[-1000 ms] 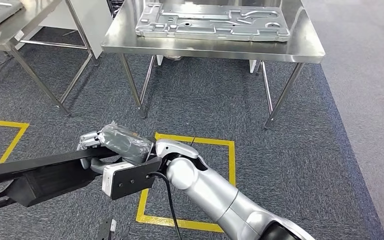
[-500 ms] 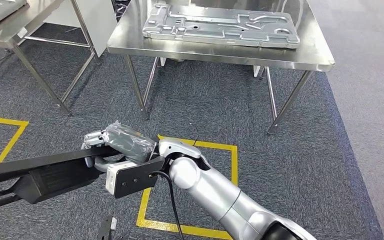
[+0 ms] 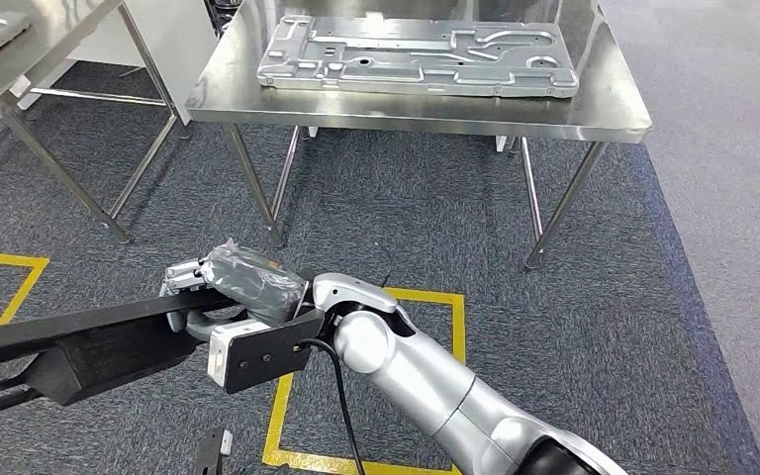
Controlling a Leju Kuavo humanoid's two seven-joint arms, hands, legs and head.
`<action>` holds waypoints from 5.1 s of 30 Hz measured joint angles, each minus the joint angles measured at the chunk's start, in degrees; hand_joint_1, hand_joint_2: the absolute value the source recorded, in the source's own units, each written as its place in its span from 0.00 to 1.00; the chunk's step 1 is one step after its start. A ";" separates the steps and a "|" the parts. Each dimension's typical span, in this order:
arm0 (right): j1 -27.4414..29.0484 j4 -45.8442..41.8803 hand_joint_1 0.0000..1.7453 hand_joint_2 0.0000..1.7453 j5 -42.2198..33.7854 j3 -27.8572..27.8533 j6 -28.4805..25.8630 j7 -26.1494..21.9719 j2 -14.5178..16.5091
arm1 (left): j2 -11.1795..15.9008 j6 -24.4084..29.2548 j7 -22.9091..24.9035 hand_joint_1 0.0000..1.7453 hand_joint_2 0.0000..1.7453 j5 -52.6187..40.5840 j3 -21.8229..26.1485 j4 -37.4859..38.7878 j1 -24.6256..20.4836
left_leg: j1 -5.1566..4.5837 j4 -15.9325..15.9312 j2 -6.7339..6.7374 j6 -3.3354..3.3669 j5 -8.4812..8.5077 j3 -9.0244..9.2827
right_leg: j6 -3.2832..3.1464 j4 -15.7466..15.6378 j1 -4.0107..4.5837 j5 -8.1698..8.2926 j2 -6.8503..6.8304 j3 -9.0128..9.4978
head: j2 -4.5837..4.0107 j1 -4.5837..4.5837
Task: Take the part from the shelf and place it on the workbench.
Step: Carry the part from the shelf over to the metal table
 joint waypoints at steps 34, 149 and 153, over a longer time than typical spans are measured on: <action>0.23 0.09 1.00 1.00 1.31 0.04 -0.15 0.18 -0.13 | -0.31 0.40 1.22 0.00 1.00 -0.44 0.80 0.00 -0.40 | -0.18 -13.23 -0.18 0.68 8.58 4.49 | 0.77 0.60 0.03 -0.37 0.33 0.20 | 0.00 0.09; -2.31 -1.74 1.00 1.00 20.59 0.13 -6.80 8.78 -2.39 | -0.89 -0.92 0.79 0.00 1.00 -1.84 1.23 0.00 -0.47 | -0.47 -10.80 -0.27 0.76 4.16 5.52 | 0.74 -0.63 -0.53 1.07 -0.03 -0.36 | 0.00 -1.47; -2.51 -1.85 1.00 1.00 24.59 0.46 -7.57 10.27 -3.40 | -0.87 -1.01 1.04 0.00 1.00 -2.13 1.25 0.00 -0.31 | -0.34 -1.91 -0.25 0.31 3.36 -0.46 | 0.60 -0.48 -0.52 0.00 -0.02 0.74 | 0.00 -1.53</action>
